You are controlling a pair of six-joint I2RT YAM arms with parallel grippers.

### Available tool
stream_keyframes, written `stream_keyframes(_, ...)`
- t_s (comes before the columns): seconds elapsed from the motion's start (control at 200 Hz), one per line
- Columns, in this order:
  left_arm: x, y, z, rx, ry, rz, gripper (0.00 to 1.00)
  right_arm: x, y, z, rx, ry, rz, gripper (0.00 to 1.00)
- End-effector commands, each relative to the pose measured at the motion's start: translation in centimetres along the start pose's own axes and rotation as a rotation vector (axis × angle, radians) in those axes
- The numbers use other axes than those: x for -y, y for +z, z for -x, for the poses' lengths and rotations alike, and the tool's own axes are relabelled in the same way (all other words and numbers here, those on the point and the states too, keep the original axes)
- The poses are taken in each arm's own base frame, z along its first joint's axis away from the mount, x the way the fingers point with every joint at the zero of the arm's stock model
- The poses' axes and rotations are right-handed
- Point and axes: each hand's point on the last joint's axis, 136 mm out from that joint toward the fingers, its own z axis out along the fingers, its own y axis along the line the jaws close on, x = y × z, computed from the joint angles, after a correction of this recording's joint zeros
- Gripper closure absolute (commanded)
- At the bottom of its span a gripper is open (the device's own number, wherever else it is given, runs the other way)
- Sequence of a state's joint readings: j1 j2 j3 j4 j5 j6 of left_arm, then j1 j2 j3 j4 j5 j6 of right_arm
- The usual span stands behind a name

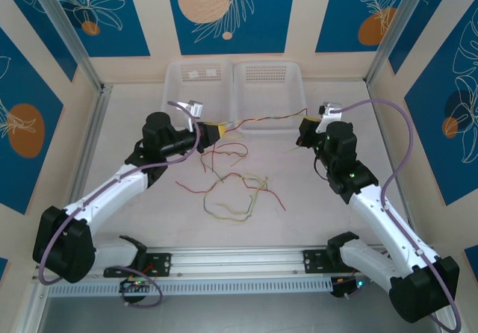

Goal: Untangle the cables

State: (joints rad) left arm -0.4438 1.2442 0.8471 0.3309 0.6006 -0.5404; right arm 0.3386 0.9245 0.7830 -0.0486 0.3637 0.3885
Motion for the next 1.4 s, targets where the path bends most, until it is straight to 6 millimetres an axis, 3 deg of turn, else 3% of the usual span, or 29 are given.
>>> stream_keyframes(0.0,-2.6,-2.9,2.0,0.077,0.024,0.127,1.00,4.2,-0.8,1.5,0.085,0.015,-0.166,1.00)
stream_keyframes(0.195,-2.3,-3.7,2.6,0.082,0.071,0.144,1.00,-0.3,-0.8,0.9,0.074,-0.100,0.095,1.00)
stream_keyframes(0.325,-1.6,-3.6,2.4,0.063,0.102,0.106,1.00,-2.1,-1.2,0.9,0.082,-0.142,0.185,0.60)
stream_keyframes(0.435,-0.7,-3.8,2.5,0.058,0.147,0.082,1.00,-2.2,-1.5,1.4,0.106,-0.132,0.193,0.42)
stream_keyframes(0.665,1.6,-4.7,2.5,0.074,0.267,0.000,1.00,-2.5,-3.6,3.4,0.186,-0.074,0.254,0.34)
stream_keyframes(0.905,1.6,-5.6,2.3,0.099,0.349,0.037,1.00,-4.9,-7.1,4.2,0.301,-0.181,0.420,0.19)
stream_keyframes(1.015,1.9,-5.6,2.1,0.095,0.365,0.022,1.00,-7.0,-8.0,2.9,0.268,-0.290,0.549,0.12)
stream_keyframes(1.2,1.5,-5.9,2.5,0.109,0.381,0.062,1.00,-8.3,-7.6,1.3,0.185,-0.329,0.623,0.11)
stream_keyframes(1.395,0.7,-7.1,3.7,0.200,0.395,0.163,1.00,-10.4,-4.2,-3.2,0.025,-0.485,0.607,0.11)
